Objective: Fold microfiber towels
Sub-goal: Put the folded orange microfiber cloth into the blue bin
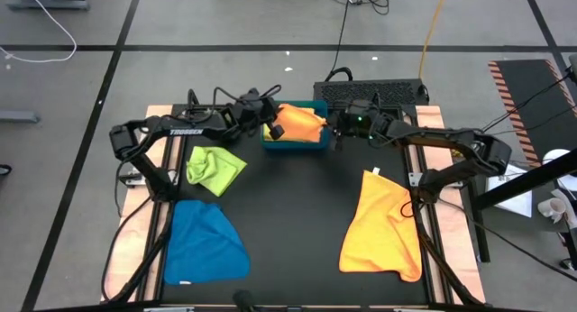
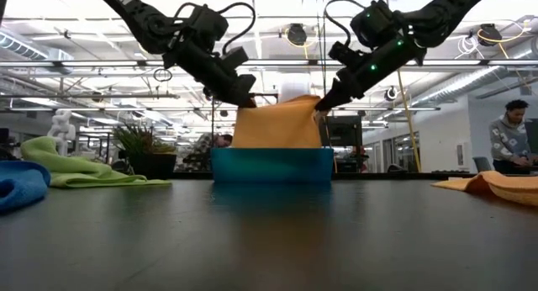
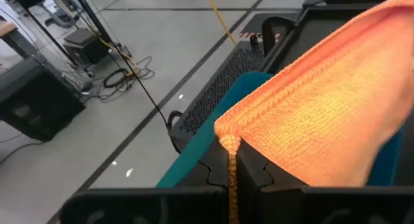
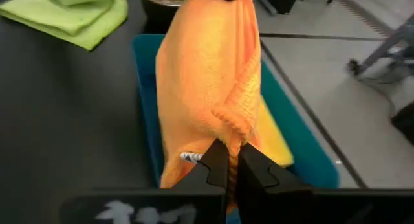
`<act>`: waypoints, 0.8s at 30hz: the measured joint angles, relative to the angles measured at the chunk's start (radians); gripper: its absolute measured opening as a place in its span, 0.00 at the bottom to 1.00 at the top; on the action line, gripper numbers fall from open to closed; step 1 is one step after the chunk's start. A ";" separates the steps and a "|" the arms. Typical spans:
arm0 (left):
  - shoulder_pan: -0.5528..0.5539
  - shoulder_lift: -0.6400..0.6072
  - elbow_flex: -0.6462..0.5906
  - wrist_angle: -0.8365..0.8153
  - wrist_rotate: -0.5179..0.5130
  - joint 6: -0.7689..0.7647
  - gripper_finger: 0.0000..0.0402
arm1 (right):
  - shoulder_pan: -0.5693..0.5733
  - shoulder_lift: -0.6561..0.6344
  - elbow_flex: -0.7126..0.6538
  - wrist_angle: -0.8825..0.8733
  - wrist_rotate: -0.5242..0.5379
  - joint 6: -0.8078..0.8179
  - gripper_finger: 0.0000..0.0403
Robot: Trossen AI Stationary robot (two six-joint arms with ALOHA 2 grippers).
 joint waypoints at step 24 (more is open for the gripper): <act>0.020 0.101 0.002 -0.045 -0.011 -0.095 0.00 | -0.068 0.205 -0.001 0.111 -0.078 0.056 0.00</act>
